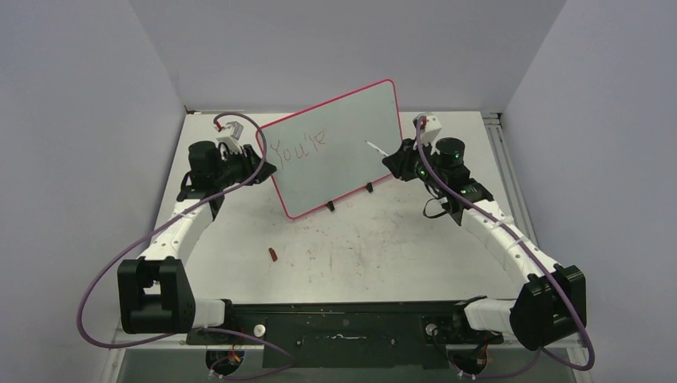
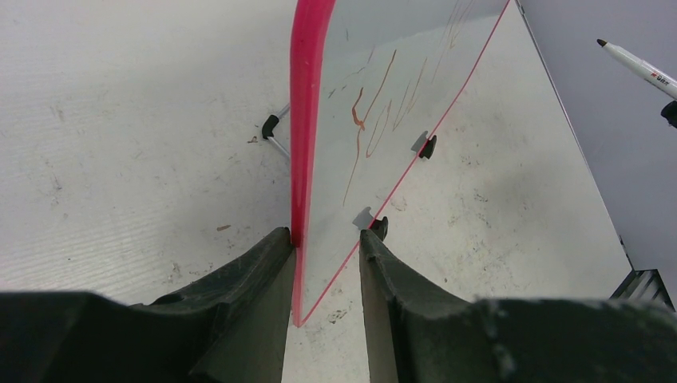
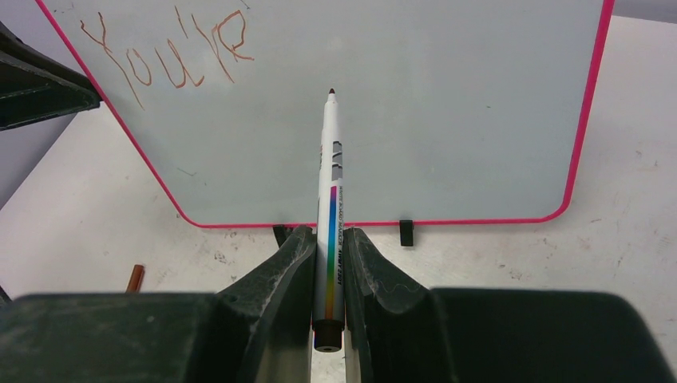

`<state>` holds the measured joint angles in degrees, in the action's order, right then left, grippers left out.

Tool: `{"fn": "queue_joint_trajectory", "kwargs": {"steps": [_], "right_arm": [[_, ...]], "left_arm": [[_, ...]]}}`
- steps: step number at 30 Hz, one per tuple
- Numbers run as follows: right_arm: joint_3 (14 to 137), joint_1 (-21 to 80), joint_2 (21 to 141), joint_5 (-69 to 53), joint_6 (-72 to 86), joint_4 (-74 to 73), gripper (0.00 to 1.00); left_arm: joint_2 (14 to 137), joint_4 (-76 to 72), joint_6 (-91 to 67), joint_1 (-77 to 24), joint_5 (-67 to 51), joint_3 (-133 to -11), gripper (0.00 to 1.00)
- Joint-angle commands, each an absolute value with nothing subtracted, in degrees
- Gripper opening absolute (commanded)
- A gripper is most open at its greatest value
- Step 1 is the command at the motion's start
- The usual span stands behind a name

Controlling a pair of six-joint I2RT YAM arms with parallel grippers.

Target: Write a sentence on the whiteboard

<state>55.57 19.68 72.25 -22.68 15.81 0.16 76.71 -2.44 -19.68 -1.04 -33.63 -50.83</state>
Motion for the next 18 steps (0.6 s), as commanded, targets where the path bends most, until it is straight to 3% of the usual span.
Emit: {"fn": "queue_joint_trajectory", "kwargs": {"steps": [1,18], "right_arm": [[56.68,18.15,70.95,-27.57,16.18,1.78,0.05],[56.60,21.96,72.64,-26.73,16.04,3.35,0.05]], "left_arm": [[77.48,-4.75,-19.68,-2.64,-35.90,-52.29,0.33],[78.33,-4.81,-19.42,-2.99,-35.42,-51.62,0.29]]}}
